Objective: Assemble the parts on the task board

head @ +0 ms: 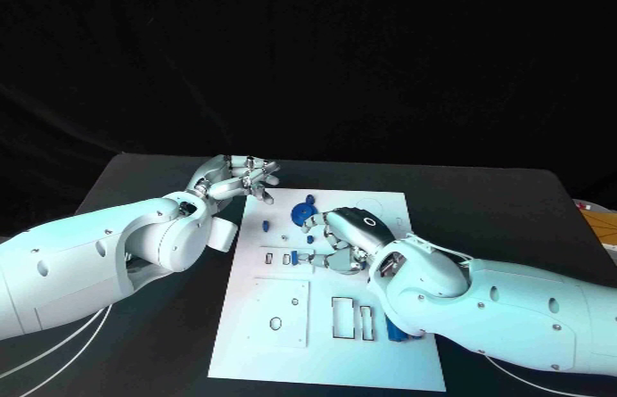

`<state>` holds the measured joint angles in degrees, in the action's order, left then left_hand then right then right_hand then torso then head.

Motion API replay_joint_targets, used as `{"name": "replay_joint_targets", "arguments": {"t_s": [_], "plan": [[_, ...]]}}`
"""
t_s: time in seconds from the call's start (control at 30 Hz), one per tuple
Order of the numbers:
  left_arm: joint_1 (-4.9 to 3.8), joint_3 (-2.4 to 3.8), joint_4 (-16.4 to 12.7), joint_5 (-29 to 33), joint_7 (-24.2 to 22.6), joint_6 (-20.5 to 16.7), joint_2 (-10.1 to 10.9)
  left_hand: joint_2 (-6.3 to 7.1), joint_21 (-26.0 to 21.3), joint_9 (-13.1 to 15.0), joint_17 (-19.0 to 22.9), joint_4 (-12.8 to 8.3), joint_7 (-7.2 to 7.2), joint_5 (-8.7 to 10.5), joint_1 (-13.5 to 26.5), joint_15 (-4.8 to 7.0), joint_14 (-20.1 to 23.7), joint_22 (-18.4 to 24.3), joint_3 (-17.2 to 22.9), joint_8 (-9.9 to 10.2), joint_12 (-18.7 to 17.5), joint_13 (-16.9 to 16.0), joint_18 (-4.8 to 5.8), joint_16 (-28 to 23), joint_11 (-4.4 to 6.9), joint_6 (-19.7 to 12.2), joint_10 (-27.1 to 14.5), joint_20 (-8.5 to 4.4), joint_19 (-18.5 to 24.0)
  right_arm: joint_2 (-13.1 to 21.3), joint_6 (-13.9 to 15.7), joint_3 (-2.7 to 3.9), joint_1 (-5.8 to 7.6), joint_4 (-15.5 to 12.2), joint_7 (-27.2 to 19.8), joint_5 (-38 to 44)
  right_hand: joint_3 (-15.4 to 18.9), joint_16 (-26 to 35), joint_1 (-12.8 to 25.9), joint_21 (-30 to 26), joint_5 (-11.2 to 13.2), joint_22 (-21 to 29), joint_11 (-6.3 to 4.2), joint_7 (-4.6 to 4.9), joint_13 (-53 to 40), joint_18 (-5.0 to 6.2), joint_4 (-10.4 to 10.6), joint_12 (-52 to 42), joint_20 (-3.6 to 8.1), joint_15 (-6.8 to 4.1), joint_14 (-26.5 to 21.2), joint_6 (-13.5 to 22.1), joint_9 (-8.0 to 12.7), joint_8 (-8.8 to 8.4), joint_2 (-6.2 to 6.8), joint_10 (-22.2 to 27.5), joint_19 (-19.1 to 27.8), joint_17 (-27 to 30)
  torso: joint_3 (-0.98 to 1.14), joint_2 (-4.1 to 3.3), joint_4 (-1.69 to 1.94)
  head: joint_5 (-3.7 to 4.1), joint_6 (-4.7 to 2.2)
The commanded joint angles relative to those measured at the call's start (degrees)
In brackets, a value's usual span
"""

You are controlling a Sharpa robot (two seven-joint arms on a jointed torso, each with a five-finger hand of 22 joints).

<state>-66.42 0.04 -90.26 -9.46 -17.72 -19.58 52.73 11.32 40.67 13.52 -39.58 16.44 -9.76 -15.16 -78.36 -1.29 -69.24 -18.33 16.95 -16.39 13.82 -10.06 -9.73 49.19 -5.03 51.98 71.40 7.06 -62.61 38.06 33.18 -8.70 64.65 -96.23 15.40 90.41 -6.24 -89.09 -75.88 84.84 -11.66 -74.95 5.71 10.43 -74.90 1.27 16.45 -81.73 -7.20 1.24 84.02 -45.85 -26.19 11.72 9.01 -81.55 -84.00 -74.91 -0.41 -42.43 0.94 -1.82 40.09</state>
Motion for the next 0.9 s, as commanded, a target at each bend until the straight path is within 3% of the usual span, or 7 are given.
{"name": "replay_joint_targets", "arguments": {"t_s": [0.03,0.1,0.13,0.17,0.43,0.57,0.9], "plan": [[-0.05,0.03,0.1,-7.9,8.1,2.7,0.0,-0.04,6.5,0.8,-15.0,-0.1,0.64,0.09,1.0,0.79,-6.3,-4.1,-1.7,-1.3,7.7,-6.0,-0.54,15.4,0.69,-0.3,-0.3,-1.08,-1.4,2.1,6.6,0.23,1.14,-1.2,-10.6,-7.8,-0.1,0.2,-1.8,-0.5,-0.7,-11.0,0.00,0.07,-5.4,0.35,-0.2,0.1,-0.34,0.28,5.0,0.0,0.1,-0.32,-0.88,0.4,-2.0,-10.9,0.08,0.44,-0.24,-0.16,-0.21],[-0.05,0.03,0.3,-11.8,12.1,4.2,0.0,-1.02,18.2,2.6,-26.0,-0.2,1.36,-0.02,3.9,1.46,-10.8,-18.4,-3.5,-4.3,17.7,-13.7,1.06,25.1,1.98,0.7,-1.7,-1.74,-5.4,3.8,6.7,0.32,2.11,-1.7,-13.9,-12.1,-0.5,0.5,-3.0,-1.7,-1.1,-10.2,-0.16,-0.11,-4.8,0.71,-0.4,0.5,-0.29,0.17,4.8,-0.8,-0.1,0.02,-1.60,0.9,-1.1,-10.0,0.13,0.65,-0.30,-0.30,-0.24],[-0.05,0.03,0.4,-13.8,14.1,5.2,0.0,-1.57,19.8,2.8,-27.5,0.4,1.50,-0.05,4.5,1.53,-11.4,-20.8,-3.6,-4.6,18.8,-14.5,1.39,26.2,1.67,0.6,-2.0,-1.78,-6.1,5.0,6.6,0.36,2.79,-2.0,-15.6,-15.1,-0.7,0.5,-3.4,-1.8,-1.4,-10.1,-0.23,-0.19,-4.7,0.74,-0.5,0.7,-0.26,0.11,4.8,-1.1,-0.1,0.18,-1.76,1.1,-1.0,-9.9,0.16,0.83,-0.34,-0.38,-0.16],[-0.05,0.03,0.4,-16.5,16.6,6.6,0.0,-3.08,26.4,5.2,-31.5,-0.2,2.01,-0.26,7.2,1.67,-12.6,-28.2,-4.5,-7.9,29.3,-22.8,2.11,29.9,1.95,-0.7,-7.6,-1.95,-6.3,6.2,6.3,0.39,3.50,-2.3,-17.0,-18.1,-0.9,0.5,-3.9,-1.9,-2.2,-10.1,-0.37,-0.33,-4.7,0.74,-0.4,0.6,-0.15,-0.01,4.8,-1.6,-0.2,0.46,-1.86,1.1,-1.0,-9.9,0.21,1.05,-0.34,-0.41,0.01],[-0.13,0.05,-0.2,-36.1,34.1,17.2,-0.1,-5.09,38.1,12.0,-43.2,0.5,4.28,0.03,13.0,3.42,-18.3,-46.3,-7.1,-17.0,47.2,-39.5,4.77,37.2,3.75,-0.6,-1.8,-3.05,-13.3,13.7,5.4,0.49,7.88,-2.8,-20.7,-31.7,-1.1,0.4,-4.2,-1.7,-4.5,-10.3,-0.59,-0.58,-4.7,0.66,-0.1,0.6,0.07,-0.23,4.9,-2.4,-0.5,1.13,-1.80,1.0,-1.2,-10.2,0.64,2.28,-0.35,-0.71,0.50],[-0.50,0.05,-0.1,-41.9,40.4,21.8,-1.1,-5.32,40.4,13.6,-45.9,0.5,4.81,0.15,13.4,3.89,-19.3,-50.7,-7.5,-18.6,51.5,-44.6,5.56,38.6,4.27,-0.6,0.9,-3.49,-15.6,15.6,4.6,0.50,8.91,-2.0,-20.5,-34.3,-1.1,0.4,-4.2,-1.7,-4.5,-10.3,-0.60,-0.59,-4.7,0.65,-0.1,0.7,0.07,-0.23,4.9,-2.4,-0.5,1.15,-1.81,1.0,-1.3,-10.3,0.84,2.78,-0.38,-0.84,0.90],[-2.43,-0.42,2.2,-46.0,48.4,26.8,-5.7,-4.79,40.3,14.5,-45.7,0.5,4.95,-0.13,13.5,4.00,-19.3,-50.3,-8.0,-19.3,51.4,-44.3,5.46,38.5,4.39,-0.7,0.5,-3.60,-15.2,16.6,3.0,0.50,9.49,0.2,-19.3,-35.6,-1.1,0.4,-4.2,-1.7,-4.6,-10.3,-0.63,-0.61,-4.6,0.66,-0.1,0.7,0.09,-0.25,4.9,-2.5,-0.5,1.22,-1.82,1.1,-1.2,-10.3,1.23,3.54,-0.32,-1.25,1.80]]}}
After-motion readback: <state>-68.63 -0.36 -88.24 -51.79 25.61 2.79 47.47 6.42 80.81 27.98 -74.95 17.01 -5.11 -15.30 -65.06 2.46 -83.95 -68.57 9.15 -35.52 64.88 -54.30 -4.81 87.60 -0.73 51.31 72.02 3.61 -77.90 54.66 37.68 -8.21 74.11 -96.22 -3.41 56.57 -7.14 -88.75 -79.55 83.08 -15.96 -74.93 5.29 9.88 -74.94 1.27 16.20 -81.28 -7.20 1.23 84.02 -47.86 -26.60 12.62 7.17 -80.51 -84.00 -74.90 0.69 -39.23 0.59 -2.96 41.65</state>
